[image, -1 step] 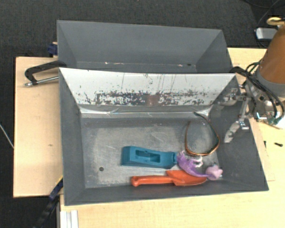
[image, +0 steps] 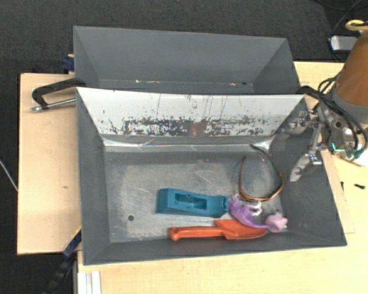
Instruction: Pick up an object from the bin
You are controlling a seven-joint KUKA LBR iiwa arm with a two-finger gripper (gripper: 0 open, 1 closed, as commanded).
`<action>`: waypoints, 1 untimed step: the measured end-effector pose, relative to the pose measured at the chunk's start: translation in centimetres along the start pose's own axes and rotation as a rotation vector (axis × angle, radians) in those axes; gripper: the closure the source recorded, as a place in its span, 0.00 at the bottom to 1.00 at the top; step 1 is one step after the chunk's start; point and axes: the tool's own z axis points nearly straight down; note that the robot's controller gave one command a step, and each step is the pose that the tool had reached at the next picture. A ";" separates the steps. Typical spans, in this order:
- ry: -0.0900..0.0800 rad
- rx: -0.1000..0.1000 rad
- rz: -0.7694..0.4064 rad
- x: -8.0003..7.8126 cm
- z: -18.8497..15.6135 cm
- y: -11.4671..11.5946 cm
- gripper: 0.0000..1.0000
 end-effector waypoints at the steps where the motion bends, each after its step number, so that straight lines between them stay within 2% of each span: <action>1: -0.006 0.001 -0.019 -0.6 5.0 -0.1 0.00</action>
Offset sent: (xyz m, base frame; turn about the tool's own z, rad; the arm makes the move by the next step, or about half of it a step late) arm -0.0459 0.0285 -0.1305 -0.1491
